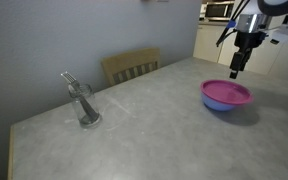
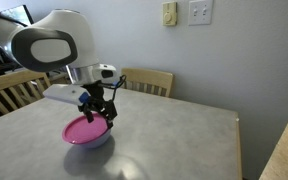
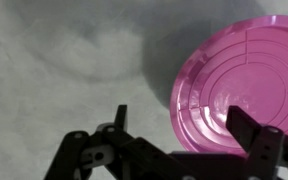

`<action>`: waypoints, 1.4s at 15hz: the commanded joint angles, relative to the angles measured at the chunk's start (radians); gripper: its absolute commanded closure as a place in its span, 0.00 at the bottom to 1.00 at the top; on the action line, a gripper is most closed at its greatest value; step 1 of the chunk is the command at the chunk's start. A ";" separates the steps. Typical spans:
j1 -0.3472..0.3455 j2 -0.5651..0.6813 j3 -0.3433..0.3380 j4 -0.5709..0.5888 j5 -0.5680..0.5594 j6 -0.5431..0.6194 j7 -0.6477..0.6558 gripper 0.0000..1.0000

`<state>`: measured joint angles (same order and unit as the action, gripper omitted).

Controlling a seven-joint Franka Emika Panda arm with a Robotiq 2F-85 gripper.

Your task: Take the lid and put it on the table

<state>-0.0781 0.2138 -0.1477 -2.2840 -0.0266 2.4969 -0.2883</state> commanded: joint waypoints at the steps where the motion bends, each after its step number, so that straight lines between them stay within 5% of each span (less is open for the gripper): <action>1: -0.052 0.028 0.047 0.010 0.036 0.041 -0.108 0.00; 6: -0.039 0.006 0.043 0.001 0.005 0.015 -0.039 0.00; 14: -0.090 0.060 0.104 -0.031 0.053 0.304 -0.203 0.00; 21: -0.147 0.076 0.156 -0.019 0.092 0.276 -0.220 0.00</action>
<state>-0.1857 0.2816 -0.0252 -2.3098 0.0334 2.7769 -0.4656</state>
